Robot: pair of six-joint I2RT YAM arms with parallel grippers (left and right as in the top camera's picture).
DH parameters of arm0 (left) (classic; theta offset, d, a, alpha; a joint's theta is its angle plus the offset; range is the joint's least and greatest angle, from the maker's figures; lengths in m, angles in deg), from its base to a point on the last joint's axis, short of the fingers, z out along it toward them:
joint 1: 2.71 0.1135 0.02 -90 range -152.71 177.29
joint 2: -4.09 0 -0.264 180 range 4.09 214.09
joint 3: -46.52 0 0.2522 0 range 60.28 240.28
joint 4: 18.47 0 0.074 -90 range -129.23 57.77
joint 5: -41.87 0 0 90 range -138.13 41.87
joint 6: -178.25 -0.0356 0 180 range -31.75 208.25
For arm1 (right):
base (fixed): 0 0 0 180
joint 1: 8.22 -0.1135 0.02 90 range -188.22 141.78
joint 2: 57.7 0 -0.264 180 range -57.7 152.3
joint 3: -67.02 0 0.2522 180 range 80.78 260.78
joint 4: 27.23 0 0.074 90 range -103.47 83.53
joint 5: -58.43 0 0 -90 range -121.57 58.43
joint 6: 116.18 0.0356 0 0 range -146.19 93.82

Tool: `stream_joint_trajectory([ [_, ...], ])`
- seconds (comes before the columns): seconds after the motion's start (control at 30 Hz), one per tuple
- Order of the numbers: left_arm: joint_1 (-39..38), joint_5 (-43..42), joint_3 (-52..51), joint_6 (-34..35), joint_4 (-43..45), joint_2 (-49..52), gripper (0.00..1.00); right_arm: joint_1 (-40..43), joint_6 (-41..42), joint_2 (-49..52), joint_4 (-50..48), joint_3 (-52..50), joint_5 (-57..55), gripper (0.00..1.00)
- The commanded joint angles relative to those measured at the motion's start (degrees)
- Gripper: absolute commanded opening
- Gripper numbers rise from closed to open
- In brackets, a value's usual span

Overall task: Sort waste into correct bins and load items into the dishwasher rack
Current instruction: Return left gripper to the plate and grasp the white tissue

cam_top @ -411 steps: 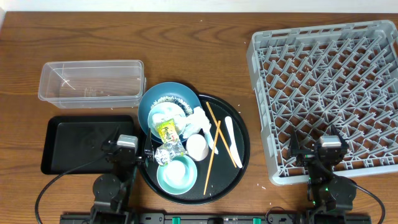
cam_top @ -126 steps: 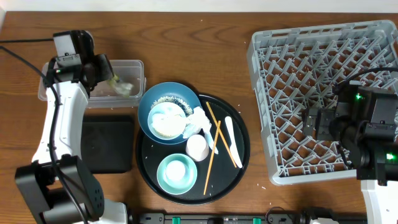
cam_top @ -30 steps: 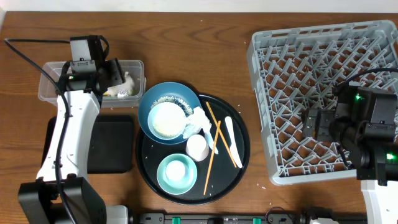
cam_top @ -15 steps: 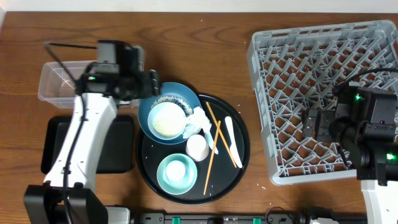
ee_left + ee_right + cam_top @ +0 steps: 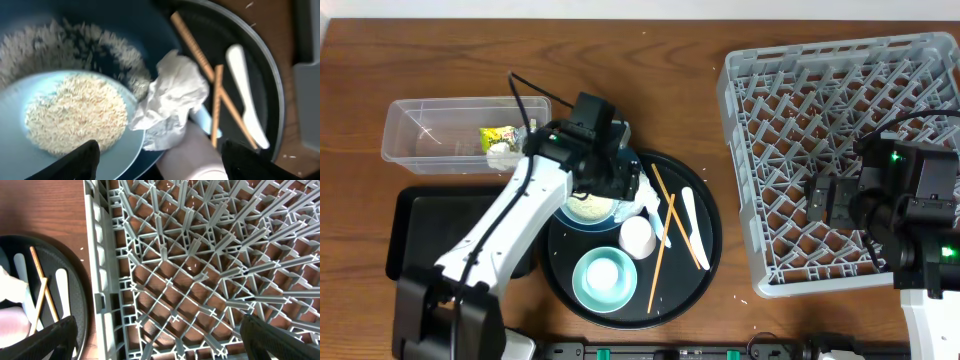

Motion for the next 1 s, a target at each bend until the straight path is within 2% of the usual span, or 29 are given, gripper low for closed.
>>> stream_joint_trajectory([
  [0.0, -0.1, 1.7, -0.6, 3.0, -0.6, 2.1, 0.80, -0.3, -0.7, -0.2, -0.1, 1.0, 0.2, 0.99],
  [0.3, -0.2, 1.2, -0.6, 5.9, -0.9, 8.5, 0.78, -0.3, -0.6, -0.2, 0.1, 1.0, 0.2, 0.99],
  [0.43, -0.2, -0.1, -0.6, 5.9, -0.7, 9.5, 0.64, -0.3, -0.6, -0.2, -0.1, 1.0, 0.2, 0.99],
  [0.53, -0.2, -0.1, -0.5, 5.9, 0.0, 9.5, 0.51, -0.3, -0.6, -0.2, 0.1, 1.0, 0.2, 0.99],
  [0.8, -0.2, -0.1, -0.5, 5.9, 0.9, 9.4, 0.38, -0.3, -0.7, -0.2, -0.2, 1.0, 0.2, 0.99],
  [0.97, -0.2, -0.1, -0.5, 5.9, 1.7, 9.3, 0.22, -0.3, -0.7, -0.2, -0.2, 1.0, 0.2, 0.99],
])
